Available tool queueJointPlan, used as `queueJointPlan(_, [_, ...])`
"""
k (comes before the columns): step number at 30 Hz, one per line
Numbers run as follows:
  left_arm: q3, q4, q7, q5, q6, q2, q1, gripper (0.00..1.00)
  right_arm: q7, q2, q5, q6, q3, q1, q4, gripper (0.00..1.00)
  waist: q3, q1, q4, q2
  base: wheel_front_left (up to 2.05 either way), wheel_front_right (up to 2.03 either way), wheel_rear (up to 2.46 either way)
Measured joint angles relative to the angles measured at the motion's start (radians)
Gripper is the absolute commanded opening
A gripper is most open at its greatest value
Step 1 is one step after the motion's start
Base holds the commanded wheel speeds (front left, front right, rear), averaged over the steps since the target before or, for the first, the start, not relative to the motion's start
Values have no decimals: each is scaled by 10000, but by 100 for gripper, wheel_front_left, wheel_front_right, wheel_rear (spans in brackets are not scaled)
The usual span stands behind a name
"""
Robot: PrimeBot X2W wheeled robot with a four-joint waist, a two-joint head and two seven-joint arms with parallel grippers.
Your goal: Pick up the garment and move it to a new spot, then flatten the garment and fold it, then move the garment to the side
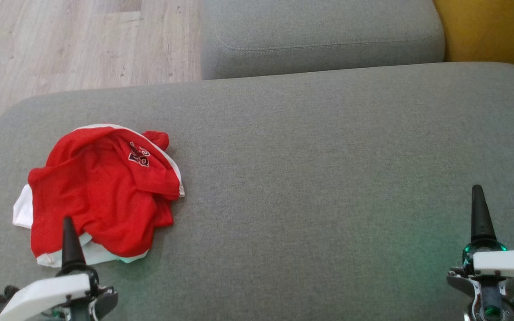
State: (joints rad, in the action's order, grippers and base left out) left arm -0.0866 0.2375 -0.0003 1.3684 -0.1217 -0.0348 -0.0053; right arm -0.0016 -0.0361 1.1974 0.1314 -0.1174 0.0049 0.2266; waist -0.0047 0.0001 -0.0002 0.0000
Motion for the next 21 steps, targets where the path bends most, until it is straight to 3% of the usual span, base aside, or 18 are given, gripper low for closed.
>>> queueJointPlan(7, [525, -520, -203, -1400, 345, -2, -15, 100, -196, 0, -1482, 0, 130, -2, -278, 100, 7, 0, -33, 0, 0, 0, 0])
queueJointPlan(21, [1657, -892, -554, -4100, 410, -12, -106, 100, -587, -2, -4316, 0, 541, -1, -746, 100, 5, 0, -56, 0, 0, 0, 0])
